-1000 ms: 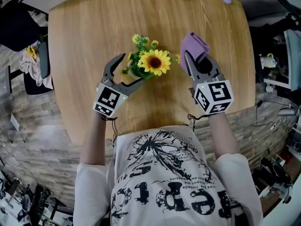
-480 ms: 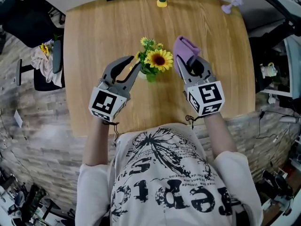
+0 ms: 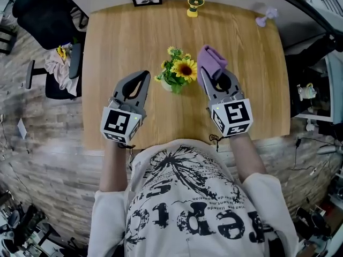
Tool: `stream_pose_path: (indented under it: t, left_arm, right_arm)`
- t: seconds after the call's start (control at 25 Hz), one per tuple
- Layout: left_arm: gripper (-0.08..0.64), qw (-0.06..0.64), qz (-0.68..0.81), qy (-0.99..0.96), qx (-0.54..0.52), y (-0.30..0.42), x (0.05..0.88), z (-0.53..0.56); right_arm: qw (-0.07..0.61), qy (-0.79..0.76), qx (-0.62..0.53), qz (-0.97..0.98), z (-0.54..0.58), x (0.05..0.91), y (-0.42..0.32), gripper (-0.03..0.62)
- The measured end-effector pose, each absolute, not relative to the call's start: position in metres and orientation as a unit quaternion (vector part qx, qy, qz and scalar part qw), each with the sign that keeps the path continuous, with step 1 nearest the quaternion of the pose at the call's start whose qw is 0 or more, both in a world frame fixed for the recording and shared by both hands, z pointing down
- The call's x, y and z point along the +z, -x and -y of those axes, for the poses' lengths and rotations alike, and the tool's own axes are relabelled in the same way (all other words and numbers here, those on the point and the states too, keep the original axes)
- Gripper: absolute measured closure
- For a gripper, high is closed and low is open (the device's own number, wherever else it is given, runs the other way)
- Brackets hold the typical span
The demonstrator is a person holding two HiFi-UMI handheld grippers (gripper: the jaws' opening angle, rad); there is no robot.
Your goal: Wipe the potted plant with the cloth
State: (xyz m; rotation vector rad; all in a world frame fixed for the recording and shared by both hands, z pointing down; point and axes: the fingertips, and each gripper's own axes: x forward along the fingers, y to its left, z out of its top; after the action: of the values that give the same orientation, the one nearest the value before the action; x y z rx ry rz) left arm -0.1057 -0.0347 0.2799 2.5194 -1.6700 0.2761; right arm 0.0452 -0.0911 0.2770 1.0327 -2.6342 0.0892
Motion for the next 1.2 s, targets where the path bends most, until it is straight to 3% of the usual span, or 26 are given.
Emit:
stream_pose_path:
  t: [1.2]
  left_arm:
    - [0.557,0.049,0.573,-0.815,0.066,0.119,0.256,0.03]
  right_arm:
    - [0.135,-0.352,0.043,0.925,0.077,0.273,-0.037,0.532]
